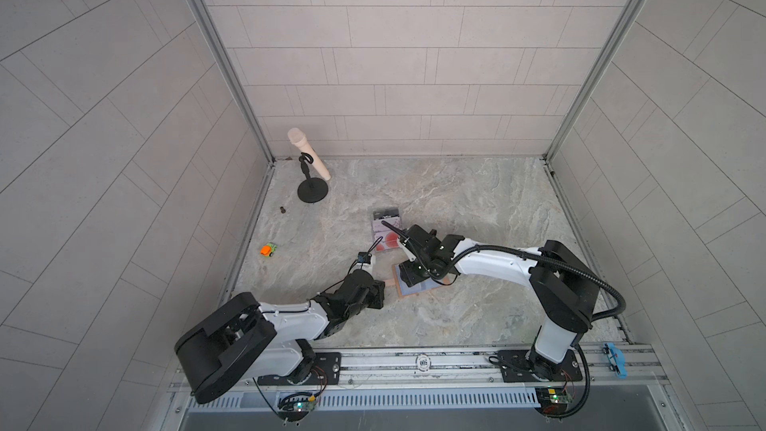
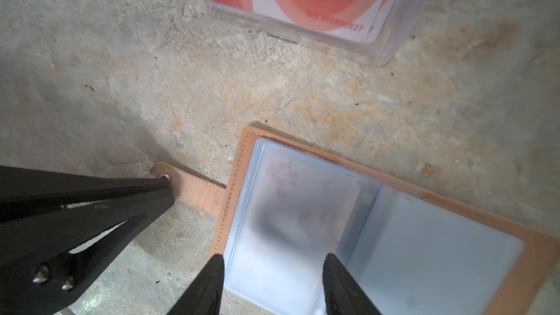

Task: Take the credit cards out of the card holder
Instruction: Flip over the card slot in the card holder.

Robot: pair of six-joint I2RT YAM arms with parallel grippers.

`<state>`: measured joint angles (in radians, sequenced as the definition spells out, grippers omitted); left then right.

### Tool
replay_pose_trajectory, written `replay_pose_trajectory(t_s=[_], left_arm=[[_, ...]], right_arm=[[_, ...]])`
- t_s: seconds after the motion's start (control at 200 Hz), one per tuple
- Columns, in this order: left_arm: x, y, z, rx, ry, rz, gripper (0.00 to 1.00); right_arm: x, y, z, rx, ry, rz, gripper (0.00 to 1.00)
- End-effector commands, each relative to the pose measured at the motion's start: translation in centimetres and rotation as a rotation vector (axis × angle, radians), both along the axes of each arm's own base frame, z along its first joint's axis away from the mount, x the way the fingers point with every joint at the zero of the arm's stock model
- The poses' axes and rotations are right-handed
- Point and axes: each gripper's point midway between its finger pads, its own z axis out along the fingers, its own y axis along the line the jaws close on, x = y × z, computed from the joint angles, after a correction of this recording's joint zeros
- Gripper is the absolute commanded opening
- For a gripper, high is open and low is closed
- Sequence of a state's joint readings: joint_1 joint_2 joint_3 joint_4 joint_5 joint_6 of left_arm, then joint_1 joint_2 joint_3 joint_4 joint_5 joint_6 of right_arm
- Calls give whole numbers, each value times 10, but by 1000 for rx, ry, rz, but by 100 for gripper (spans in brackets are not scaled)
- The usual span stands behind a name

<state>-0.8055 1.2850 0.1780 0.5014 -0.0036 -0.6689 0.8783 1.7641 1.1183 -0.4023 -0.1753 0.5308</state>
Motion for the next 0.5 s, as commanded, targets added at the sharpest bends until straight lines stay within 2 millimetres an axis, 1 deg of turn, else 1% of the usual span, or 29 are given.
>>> replay_pose_trajectory(t_s=[0.0, 0.07, 0.28, 0.496], left_arm=[[-8, 8, -17, 25, 45, 13, 13], [-8, 7, -17, 19, 45, 14, 13], [-9, 7, -19, 17, 51, 17, 13], [-12, 10, -23, 19, 60, 20, 13]], right_arm=[[4, 6, 1, -5, -28, -18, 56], [3, 6, -1, -25, -33, -12, 56], [6, -5, -13, -139, -61, -35, 57], [4, -7, -23, -170, -56, -32, 53]])
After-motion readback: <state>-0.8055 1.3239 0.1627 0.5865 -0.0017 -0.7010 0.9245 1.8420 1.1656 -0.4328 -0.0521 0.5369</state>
